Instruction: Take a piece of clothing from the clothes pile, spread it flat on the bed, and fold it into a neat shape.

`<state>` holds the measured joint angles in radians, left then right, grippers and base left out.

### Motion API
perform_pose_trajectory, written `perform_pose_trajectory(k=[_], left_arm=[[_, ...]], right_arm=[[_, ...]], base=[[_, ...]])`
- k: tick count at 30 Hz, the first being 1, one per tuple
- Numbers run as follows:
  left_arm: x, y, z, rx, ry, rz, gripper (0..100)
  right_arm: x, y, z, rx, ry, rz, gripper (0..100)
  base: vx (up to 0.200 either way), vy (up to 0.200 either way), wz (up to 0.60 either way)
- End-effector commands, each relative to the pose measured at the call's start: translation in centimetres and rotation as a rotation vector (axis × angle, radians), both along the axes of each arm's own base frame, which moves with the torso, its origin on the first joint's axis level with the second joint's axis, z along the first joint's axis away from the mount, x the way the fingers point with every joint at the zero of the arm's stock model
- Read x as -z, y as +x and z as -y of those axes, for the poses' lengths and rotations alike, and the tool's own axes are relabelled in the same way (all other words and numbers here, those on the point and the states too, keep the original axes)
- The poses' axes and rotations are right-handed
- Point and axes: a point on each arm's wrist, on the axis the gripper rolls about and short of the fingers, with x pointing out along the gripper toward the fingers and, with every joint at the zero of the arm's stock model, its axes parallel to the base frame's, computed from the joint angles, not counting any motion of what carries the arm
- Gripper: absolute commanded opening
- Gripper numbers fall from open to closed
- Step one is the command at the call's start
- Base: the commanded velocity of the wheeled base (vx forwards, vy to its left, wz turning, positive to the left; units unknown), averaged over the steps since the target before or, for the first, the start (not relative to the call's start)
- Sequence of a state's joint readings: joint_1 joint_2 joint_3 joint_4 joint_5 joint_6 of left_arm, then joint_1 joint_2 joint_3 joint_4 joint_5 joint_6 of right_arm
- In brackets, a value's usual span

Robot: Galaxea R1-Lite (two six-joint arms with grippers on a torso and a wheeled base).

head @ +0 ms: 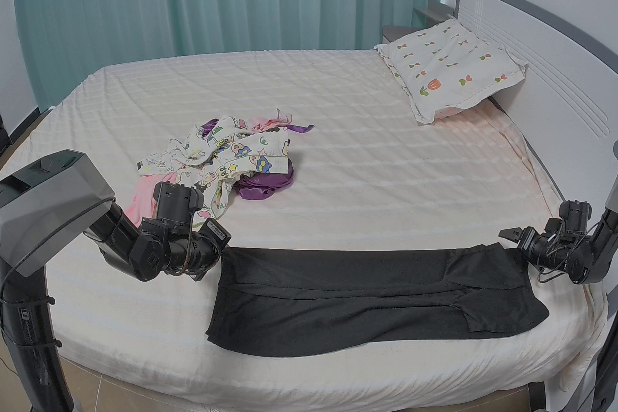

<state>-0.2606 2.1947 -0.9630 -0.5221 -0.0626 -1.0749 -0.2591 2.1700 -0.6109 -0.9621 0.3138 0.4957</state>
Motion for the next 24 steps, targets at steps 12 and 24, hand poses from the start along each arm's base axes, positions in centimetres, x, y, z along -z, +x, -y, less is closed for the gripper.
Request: perform_pose_trajectory(k=[12,24], left_arm=[[0.3,-0.1,-0.1,-0.001,0.002,-0.010,0],[0.4,0.1,-0.7,-0.033,-0.013,-0.013,0]], right_arm=[[1.0,1.0,0.7,0.022,0.010,-0.010,0],[1.0,1.4,2.2,0.069,0.013,0.006,0]], base=[[0.000,0.000,0.00],[0.000,0.000,0.00]])
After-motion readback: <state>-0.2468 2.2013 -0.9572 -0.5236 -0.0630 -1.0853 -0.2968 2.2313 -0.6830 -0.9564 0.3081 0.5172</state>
